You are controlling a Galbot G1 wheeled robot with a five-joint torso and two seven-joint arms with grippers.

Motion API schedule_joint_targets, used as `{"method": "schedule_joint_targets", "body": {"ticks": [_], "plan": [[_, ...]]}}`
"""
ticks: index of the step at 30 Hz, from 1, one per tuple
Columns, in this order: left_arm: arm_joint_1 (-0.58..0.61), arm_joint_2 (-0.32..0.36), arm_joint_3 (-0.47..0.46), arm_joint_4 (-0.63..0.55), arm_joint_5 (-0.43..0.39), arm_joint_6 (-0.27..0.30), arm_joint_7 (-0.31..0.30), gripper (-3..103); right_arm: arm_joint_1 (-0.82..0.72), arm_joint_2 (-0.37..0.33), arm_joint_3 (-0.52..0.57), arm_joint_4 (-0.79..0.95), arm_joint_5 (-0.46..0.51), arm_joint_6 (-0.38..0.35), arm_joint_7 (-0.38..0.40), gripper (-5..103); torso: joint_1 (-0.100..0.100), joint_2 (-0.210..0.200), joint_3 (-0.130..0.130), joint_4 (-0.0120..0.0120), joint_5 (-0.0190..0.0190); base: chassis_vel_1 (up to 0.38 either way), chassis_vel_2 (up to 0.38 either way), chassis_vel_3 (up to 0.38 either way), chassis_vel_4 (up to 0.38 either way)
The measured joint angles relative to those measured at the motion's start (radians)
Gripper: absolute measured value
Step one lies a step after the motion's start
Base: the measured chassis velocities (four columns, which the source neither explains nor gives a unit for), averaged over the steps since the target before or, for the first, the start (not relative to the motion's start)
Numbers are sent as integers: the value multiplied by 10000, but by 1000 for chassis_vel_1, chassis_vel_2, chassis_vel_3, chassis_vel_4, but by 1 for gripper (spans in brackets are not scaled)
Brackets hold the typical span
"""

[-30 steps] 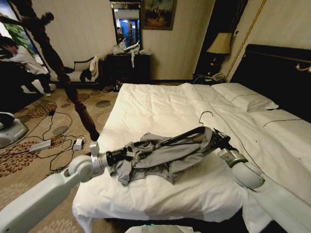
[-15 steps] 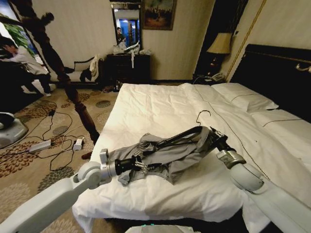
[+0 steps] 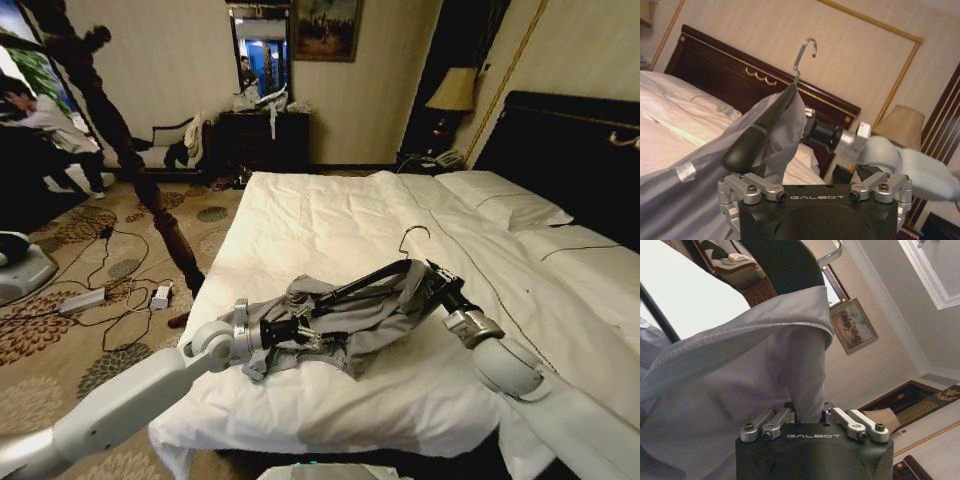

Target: Pick up the clothes from the bed and hang them on the clothes hanger.

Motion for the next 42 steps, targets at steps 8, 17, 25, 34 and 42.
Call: {"method": "schedule_joint_targets", "body": {"ticks": [8, 17, 25, 34, 42], "plan": [[-36, -29, -244, 126, -337, -2, -74, 100, -13, 58, -68, -28, -112, 68, -30, 19, 0, -1, 0, 0, 0, 0, 0, 0, 0], [-241, -26, -344, 846, -314, -6, 30, 100, -53, 36, -73, 251, 436, 393, -51, 19, 0, 0, 0, 0, -1, 0, 0, 0, 0], [-424, -37, -439, 957, -381, -9, -27, 100, -74, -14, -98, 264, 142, 683, -135, 19, 0, 0, 0, -1, -1, 0, 0, 0, 0], [1015, 802, -908, 38, 58, -17, 259, 100, 125, 37, -29, -238, 188, 145, 112, 19, -1, 0, 0, 1, 1, 0, 0, 0, 0], [2051, 1093, -1408, -385, 581, -72, 490, 100, 327, -28, -21, -410, 495, 75, 168, 19, 0, 0, 0, 0, 0, 0, 0, 0, 0]]}}
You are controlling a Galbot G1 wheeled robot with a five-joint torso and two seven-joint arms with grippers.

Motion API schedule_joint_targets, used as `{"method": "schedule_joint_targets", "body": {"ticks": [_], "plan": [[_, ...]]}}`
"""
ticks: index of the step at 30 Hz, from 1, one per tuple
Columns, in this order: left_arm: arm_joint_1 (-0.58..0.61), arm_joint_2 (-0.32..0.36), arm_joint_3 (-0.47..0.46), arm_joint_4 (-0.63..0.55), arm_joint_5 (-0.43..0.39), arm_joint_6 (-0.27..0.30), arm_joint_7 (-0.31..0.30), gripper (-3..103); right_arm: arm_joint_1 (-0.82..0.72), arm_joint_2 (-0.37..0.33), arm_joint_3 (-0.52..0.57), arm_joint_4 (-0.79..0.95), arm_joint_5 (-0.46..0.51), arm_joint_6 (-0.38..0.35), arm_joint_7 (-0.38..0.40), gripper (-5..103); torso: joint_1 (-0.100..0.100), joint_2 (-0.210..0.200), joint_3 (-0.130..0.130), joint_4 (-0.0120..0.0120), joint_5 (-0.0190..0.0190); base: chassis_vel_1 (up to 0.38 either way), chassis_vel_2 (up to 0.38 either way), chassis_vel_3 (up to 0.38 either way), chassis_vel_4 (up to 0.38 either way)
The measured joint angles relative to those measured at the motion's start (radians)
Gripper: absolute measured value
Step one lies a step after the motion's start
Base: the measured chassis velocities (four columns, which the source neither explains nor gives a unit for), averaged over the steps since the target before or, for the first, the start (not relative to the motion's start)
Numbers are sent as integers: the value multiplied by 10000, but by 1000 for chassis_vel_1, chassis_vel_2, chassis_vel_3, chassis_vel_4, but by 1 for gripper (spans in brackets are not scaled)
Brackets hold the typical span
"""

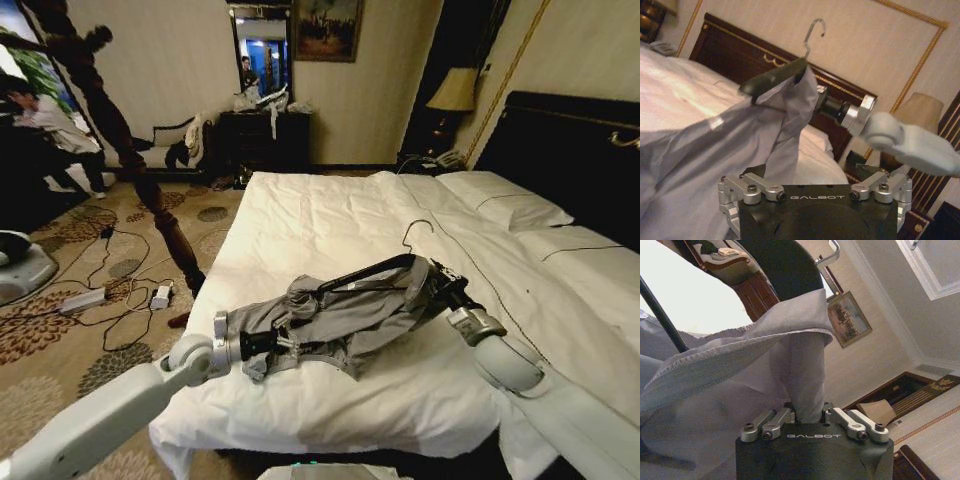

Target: Pick up the clothes from the bed and hang them on the clothes hanger.

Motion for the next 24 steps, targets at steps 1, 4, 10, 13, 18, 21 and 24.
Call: {"method": "schedule_joint_targets", "body": {"ticks": [1, 4, 10, 13, 18, 21, 24], "plan": [[-125, -80, 30, -101, -109, 1, -68, 100, -36, 23, -9, 42, -16, -10, 0, 19, 1, 0, 0, 0, 0, 0, 0, 0, 0], [-351, -218, 156, -197, -237, 7, -165, 100, -122, 45, -13, 136, -75, -14, -2, 19, 0, 1, 0, -1, 2, 0, 0, 0, 0], [-1129, -636, 743, -49, -414, 26, -355, 100, -238, 61, 4, 279, -177, -15, -22, 19, 0, 0, 0, 0, 0, 0, 0, 0, 0], [-1385, -722, 832, 53, -510, 27, -355, 100, -237, 32, 20, 280, -180, -15, -28, 19, 0, 0, 0, 0, 0, 0, 0, 0, 0], [-1838, -908, 838, 447, -868, 54, -389, 100, -222, 59, -22, 279, -153, -5, -48, 19, 0, 0, 0, 0, 0, 0, 0, 0, 0], [-2068, -1099, 840, 704, -995, 62, -401, 100, -209, 71, -66, 315, -147, -5, -64, 19, 1, 0, 0, 0, 0, 0, 0, 0, 0], [-2272, -1326, 958, 923, -997, 68, -407, 100, -199, 59, -80, 342, -134, 1, -79, 19, 0, 0, 0, 0, 0, 0, 0, 0, 0]]}}
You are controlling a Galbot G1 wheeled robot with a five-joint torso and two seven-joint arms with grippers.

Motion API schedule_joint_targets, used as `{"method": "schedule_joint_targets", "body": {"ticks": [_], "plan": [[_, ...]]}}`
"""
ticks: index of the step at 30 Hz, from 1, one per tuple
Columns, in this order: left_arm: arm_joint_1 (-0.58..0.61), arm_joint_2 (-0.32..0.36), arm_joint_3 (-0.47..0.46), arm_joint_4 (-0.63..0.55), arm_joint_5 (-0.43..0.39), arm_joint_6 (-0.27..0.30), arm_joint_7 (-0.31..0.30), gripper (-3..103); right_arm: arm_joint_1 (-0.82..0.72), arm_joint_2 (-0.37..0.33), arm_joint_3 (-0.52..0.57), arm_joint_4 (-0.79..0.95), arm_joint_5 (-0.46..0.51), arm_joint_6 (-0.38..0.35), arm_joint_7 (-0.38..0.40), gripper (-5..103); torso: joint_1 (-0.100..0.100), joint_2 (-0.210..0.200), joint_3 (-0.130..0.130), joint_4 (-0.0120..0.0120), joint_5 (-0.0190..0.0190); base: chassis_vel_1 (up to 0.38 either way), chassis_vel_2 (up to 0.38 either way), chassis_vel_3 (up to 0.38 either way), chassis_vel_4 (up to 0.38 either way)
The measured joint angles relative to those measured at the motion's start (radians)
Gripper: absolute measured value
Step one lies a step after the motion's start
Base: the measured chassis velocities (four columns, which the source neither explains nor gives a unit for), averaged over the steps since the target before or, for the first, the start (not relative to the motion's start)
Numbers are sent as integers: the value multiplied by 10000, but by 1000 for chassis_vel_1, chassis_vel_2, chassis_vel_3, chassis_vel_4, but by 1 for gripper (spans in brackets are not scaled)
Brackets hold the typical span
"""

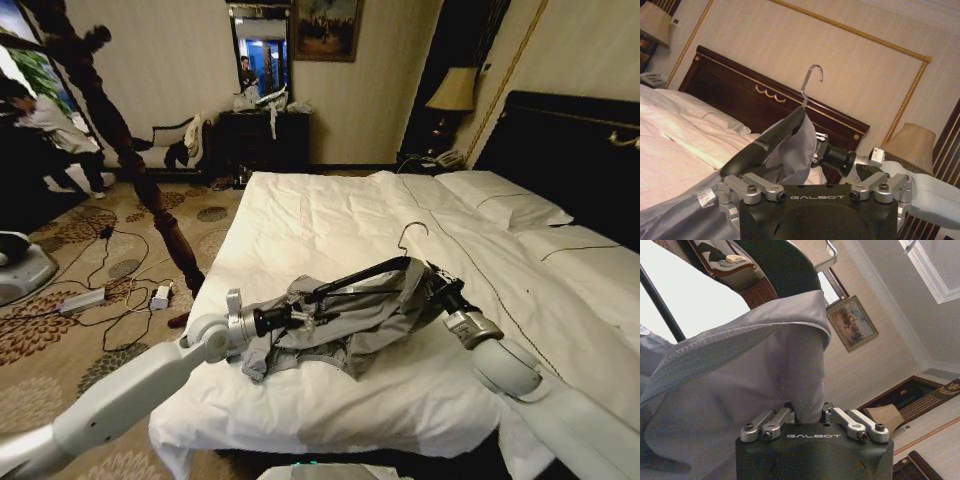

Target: Pick up the clothes from the bed and hang them on the clothes hanger.

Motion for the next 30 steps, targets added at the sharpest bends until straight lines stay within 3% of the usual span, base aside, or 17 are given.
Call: {"method": "schedule_joint_targets", "body": {"ticks": [21, 24, 30], "plan": [[-1575, -763, 828, 1601, -121, -21, -29, 100, -121, -30, -10, 314, 86, 562, -154, 19, 0, 0, 0, -1, 0, 0, 0, 0, 0], [-1504, -675, 801, 1504, -116, -28, -87, 100, -99, -14, -9, 255, 81, 523, -122, 19, 1, 0, 0, -2, 0, 0, 0, 0, 0], [-485, 180, 210, 773, 202, -4, -220, 100, 32, 23, 85, -64, 298, 319, 67, 19, 0, 0, 0, 3, -2, 0, 0, 0, 0]]}}
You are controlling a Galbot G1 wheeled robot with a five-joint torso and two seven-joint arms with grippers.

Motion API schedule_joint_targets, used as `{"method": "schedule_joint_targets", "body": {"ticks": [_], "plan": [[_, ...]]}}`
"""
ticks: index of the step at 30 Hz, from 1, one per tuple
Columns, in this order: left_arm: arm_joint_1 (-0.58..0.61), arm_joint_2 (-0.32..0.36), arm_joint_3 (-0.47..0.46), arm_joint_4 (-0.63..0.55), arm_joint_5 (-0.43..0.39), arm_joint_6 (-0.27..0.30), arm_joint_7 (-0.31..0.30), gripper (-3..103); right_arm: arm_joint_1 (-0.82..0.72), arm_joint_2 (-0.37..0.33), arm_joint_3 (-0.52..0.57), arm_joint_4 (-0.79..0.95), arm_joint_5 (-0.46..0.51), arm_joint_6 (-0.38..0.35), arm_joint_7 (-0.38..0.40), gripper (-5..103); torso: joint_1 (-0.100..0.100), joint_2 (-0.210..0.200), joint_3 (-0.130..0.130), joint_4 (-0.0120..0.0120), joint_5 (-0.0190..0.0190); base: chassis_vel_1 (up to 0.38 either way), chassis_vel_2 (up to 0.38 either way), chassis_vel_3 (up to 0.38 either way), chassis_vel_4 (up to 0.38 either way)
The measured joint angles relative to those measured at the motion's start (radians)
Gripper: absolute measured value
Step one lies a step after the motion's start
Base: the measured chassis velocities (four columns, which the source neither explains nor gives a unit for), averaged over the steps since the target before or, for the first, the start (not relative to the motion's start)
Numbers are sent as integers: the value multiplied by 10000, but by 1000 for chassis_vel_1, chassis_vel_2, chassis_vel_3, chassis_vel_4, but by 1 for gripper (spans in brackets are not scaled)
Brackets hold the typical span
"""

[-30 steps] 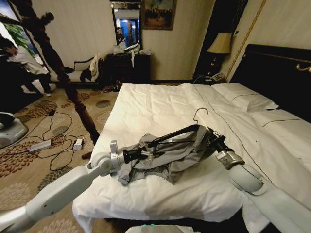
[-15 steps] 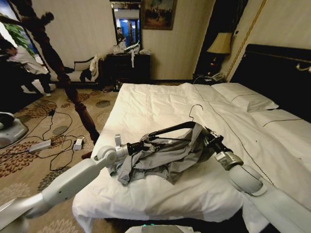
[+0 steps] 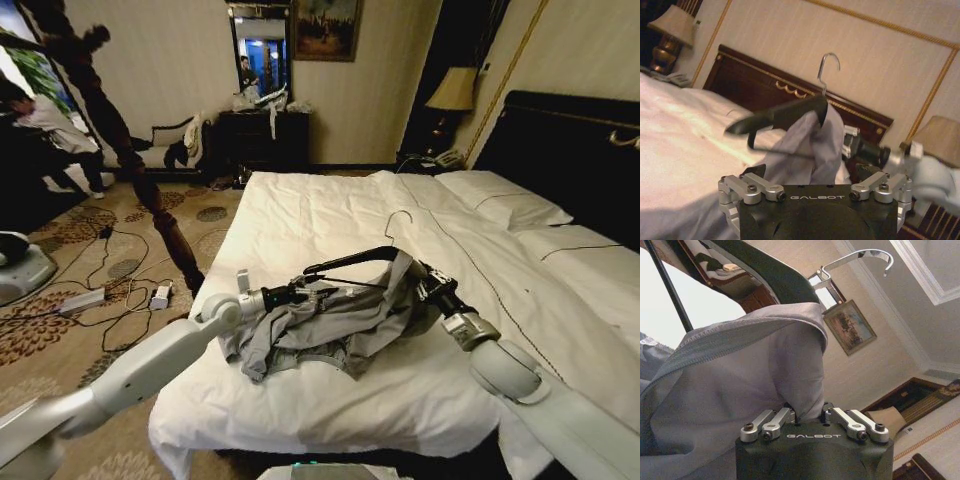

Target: Pick up the clothes from the bed and hang them on the clothes hanger.

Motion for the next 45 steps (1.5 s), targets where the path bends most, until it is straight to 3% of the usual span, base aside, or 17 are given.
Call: {"method": "schedule_joint_targets", "body": {"ticks": [8, 12, 14, 18, 21, 24, 25, 30, 33, 39, 45], "plan": [[2088, 763, -1900, -539, 411, -61, 0, 100, -106, 212, 36, -128, -162, 121, 28, 19, -1, 1, -1, 0, -1, 0, 0, 0, 0], [2424, 607, -2360, -189, 498, -63, -320, 100, -127, 299, -6, -163, -297, 228, 14, 19, -1, 1, -1, 0, 2, 0, 0, 0, 0], [2349, 215, -2535, 386, 447, -22, -907, 100, -155, 314, -28, -176, -361, 304, 5, 19, 0, 2, 0, -4, 0, 0, 0, 0, 0], [1947, -239, -2513, 1090, 403, 63, -1349, 100, -186, 305, -30, -187, -428, 364, -4, 19, -1, 1, -1, -2, 1, 0, 0, 0, 0], [1061, -1096, -2199, 2242, 402, 220, -1682, 100, -200, 287, -54, -188, -474, 397, -7, 19, 0, 1, 0, -4, 1, 0, 0, 0, 0], [801, -1342, -2080, 2566, 497, 282, -1705, 100, -213, 275, -60, -189, -483, 404, -8, 19, 0, 1, 0, -4, 5, 0, 0, 0, 0], [284, -1887, -1813, 3332, 762, 377, -1770, 100, -227, 250, -83, -191, -503, 412, -7, 19, 0, 1, 0, -6, 0, 0, 0, 0, 0], [-357, -2503, -1164, 4558, 899, 358, -1856, 100, -237, 249, -133, -240, -527, 415, 6, 19, 1, 0, 1, -3, 2, 0, 0, 0, 0], [-451, -2668, -903, 4884, 1243, 247, -1888, 103, -233, 267, -133, -273, -530, 415, 15, 19, 1, 1, 1, -3, 2, 0, 0, 0, 0], [-435, -2902, -768, 5486, 1598, 228, -2232, 93, -257, 322, -127, -341, -554, 417, 25, 19, 0, 0, 1, 0, 2, 0, 0, 0, 0], [-931, -3248, -760, 6187, 1297, 334, -2438, 100, -310, 379, -145, -378, -627, 430, 25, 19, 1, 0, 0, -3, 2, 0, 0, 0, 0]]}}
